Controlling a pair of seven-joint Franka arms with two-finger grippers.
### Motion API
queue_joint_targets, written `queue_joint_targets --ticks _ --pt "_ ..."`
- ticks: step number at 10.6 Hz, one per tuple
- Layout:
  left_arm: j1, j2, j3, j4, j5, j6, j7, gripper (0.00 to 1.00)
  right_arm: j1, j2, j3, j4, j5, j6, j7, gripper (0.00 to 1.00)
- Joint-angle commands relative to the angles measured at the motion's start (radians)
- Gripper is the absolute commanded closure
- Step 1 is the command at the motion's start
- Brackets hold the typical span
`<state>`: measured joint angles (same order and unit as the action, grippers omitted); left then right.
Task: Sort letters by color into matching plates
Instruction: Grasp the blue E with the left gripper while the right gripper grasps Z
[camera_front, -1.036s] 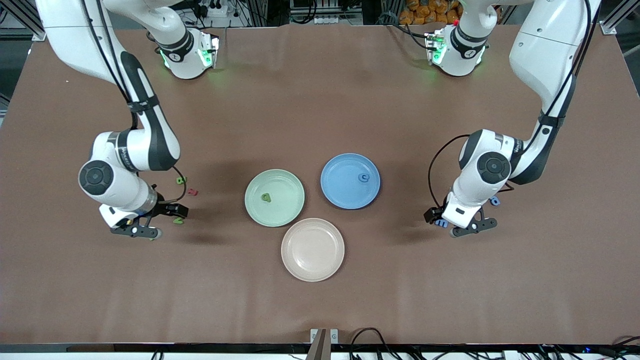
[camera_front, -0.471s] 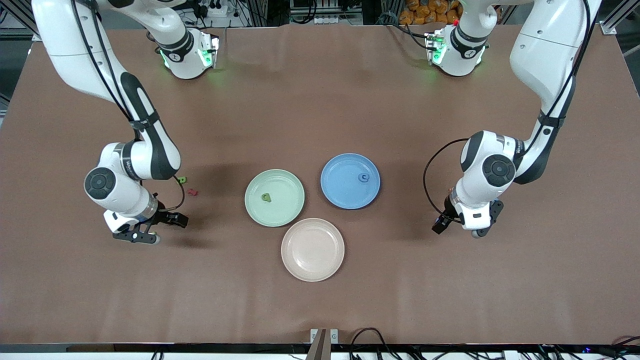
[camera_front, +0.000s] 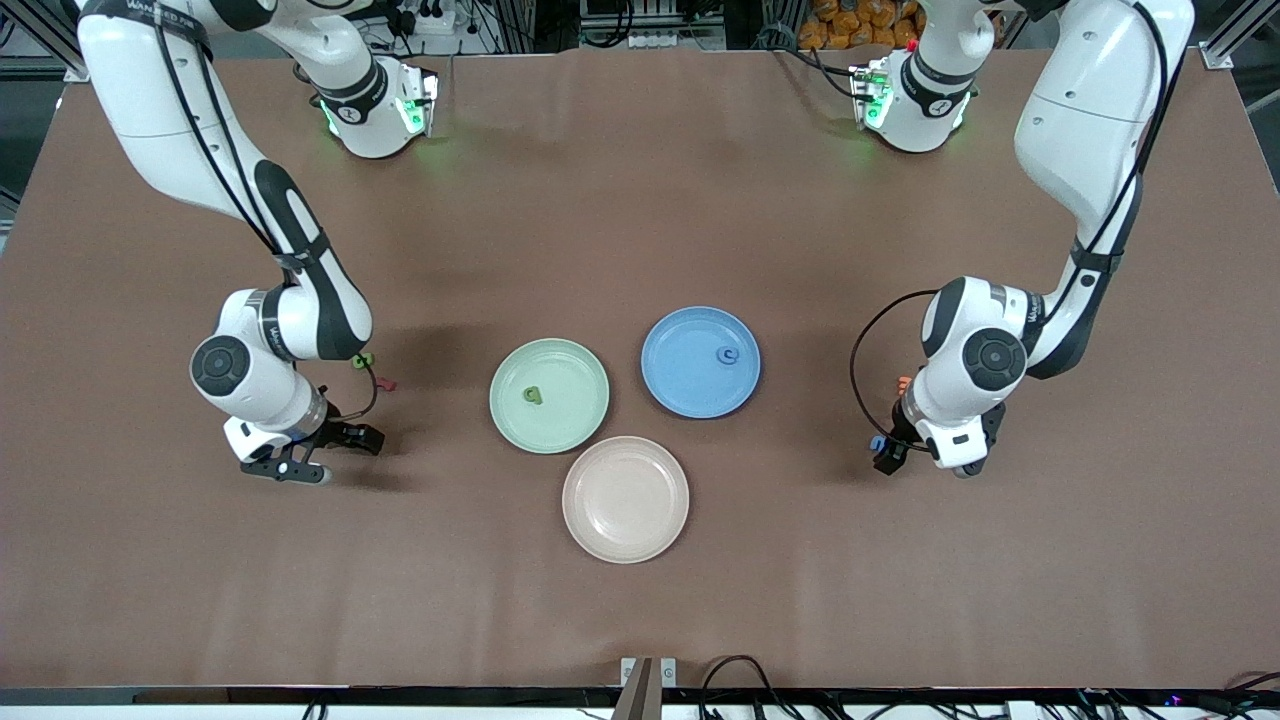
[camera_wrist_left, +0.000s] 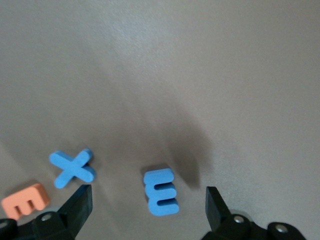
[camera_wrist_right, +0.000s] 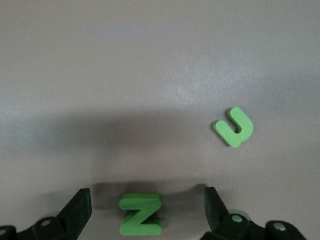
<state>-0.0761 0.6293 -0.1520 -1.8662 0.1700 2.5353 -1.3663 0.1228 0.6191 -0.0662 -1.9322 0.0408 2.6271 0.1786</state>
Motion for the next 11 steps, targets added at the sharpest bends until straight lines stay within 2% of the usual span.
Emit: queue_joint_targets --ticks 1,5,6,7,8,9,10,11 --pt "-0.031 0.050 0.015 0.062 -0.020 -0.004 -0.022 0.00 -0.025 -0.025 0.020 -0.060 -0.010 0.050 0.002 0.00" --pt "-0.034 0.064 0.017 0.070 -0.015 -0.004 -0.020 0.00 -0.025 -0.025 0.022 -0.060 -0.006 0.050 0.012 0.00" --pt "-0.034 0.063 0.017 0.070 -0.010 -0.004 -0.014 0.00 -0.025 -0.027 0.020 -0.060 -0.001 0.050 0.012 0.03" --pt "-0.033 0.058 0.020 0.067 0.000 -0.004 -0.005 0.00 -0.025 -0.032 0.020 -0.060 0.001 0.050 0.013 0.17" --pt "-0.039 0.053 0.035 0.064 0.022 -0.004 -0.004 0.19 -0.023 -0.038 0.020 -0.062 0.002 0.044 0.013 0.18" --pt "-0.045 0.052 0.038 0.061 0.031 -0.004 -0.004 0.54 -0.023 -0.047 0.020 -0.076 0.002 0.042 0.013 0.19" --pt "-0.047 0.050 0.042 0.061 0.029 -0.004 -0.029 0.89 -0.023 -0.056 0.020 -0.088 0.002 0.045 0.012 0.24" --pt "-0.045 0.049 0.042 0.059 0.028 -0.004 -0.068 1.00 -0.022 -0.059 0.020 -0.094 0.002 0.045 0.012 0.28"
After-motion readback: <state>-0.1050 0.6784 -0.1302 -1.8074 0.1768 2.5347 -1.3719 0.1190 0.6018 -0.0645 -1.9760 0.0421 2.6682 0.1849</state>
